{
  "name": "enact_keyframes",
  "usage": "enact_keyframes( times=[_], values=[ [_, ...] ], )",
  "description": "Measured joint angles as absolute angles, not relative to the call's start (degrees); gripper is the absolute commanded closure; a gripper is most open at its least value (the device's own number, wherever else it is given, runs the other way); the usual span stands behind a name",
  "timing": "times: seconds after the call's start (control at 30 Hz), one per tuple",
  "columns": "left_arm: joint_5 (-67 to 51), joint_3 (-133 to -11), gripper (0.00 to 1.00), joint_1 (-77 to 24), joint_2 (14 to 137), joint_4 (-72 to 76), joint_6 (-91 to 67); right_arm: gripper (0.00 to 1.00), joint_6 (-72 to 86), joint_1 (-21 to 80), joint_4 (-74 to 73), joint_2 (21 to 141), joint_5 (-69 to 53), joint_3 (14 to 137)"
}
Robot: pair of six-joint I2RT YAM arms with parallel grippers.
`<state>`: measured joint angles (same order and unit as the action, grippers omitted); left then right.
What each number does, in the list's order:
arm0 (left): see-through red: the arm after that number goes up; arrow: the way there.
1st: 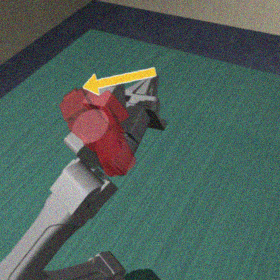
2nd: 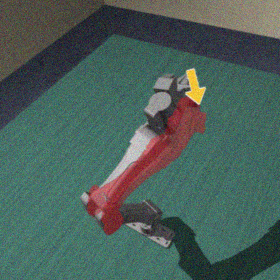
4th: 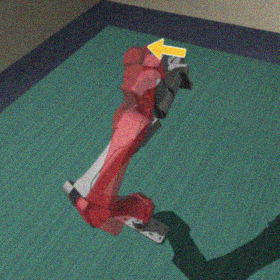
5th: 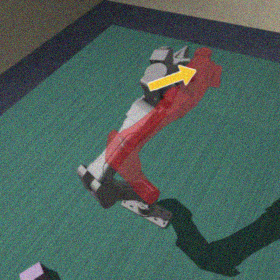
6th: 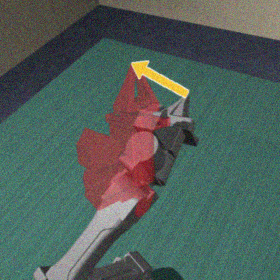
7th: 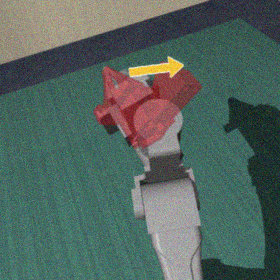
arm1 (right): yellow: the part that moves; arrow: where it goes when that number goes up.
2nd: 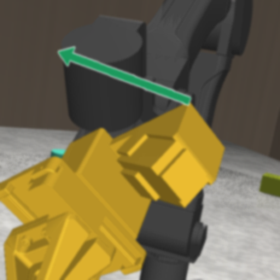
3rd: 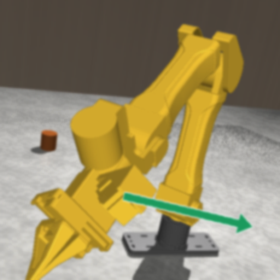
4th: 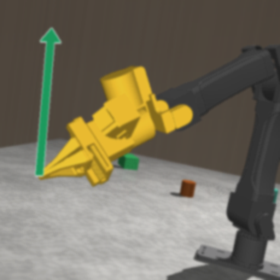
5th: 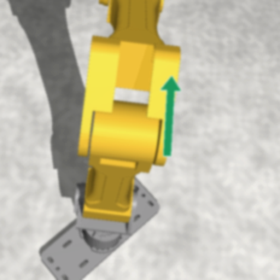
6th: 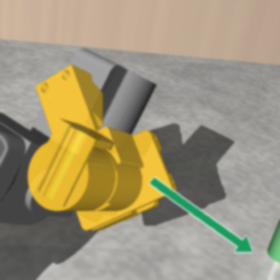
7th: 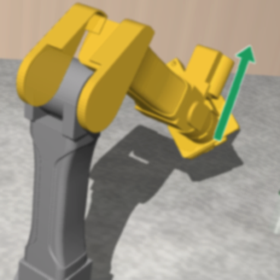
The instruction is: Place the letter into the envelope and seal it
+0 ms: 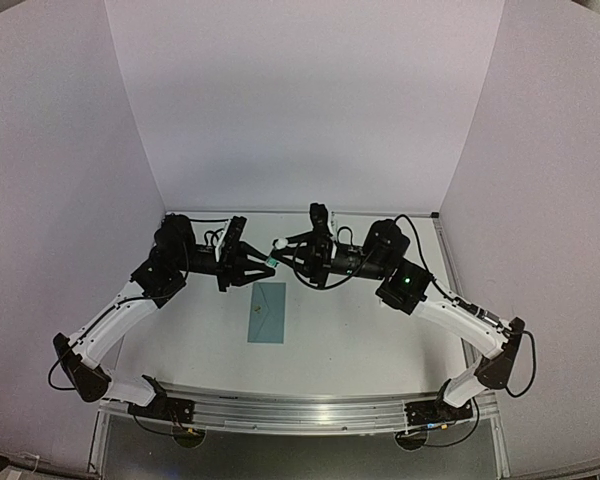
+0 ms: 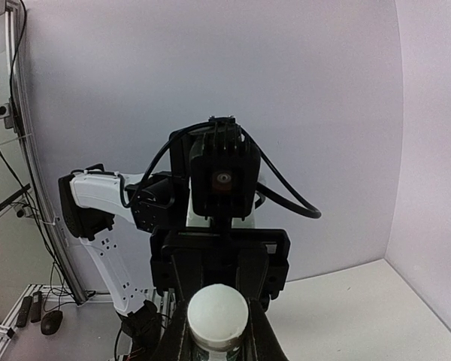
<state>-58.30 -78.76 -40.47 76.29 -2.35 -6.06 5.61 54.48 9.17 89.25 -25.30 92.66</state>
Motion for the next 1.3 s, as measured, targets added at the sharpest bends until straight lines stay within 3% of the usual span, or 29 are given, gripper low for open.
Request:
enact_keyframes(
  times=[0.2, 0.3, 0.37, 0.57, 0.73, 0.97, 1.3],
  values=[
    [-56.4, -78.76, 0.99, -40.45, 76.29, -2.97, -4.07, 1.0, 6.13, 54.45, 9.42, 89.55, -24.77, 92.66],
    [-55.79, -78.76, 0.82, -40.42, 76.27, -3.62, -2.79, 1.0, 6.28, 54.41, 9.41, 89.76, -24.34, 92.66],
    [-55.6, -78.76, 0.77, -40.37, 76.27, -3.62, -2.36, 1.0, 6.32, 54.41, 9.43, 89.79, -24.07, 92.66],
    [-55.2, -78.75, 0.73, -40.48, 76.27, -3.34, -1.47, 1.0, 6.88, 54.6, 9.35, 90.29, -23.84, 92.66],
    [-55.07, -78.75, 0.8, -40.58, 76.27, -2.92, -1.46, 1.0, 7.31, 54.68, 9.29, 90.71, -23.62, 92.66],
    [-54.89, -78.74, 0.64, -40.58, 76.25, -4.76, -0.31, 1.0, 7.38, 54.68, 9.34, 90.74, -23.1, 92.66],
    [-54.86, -78.74, 0.7, -40.58, 76.23, -7.91, 1.48, 1.0, 7.38, 54.68, 9.39, 90.74, -22.59, 92.64]
  ],
)
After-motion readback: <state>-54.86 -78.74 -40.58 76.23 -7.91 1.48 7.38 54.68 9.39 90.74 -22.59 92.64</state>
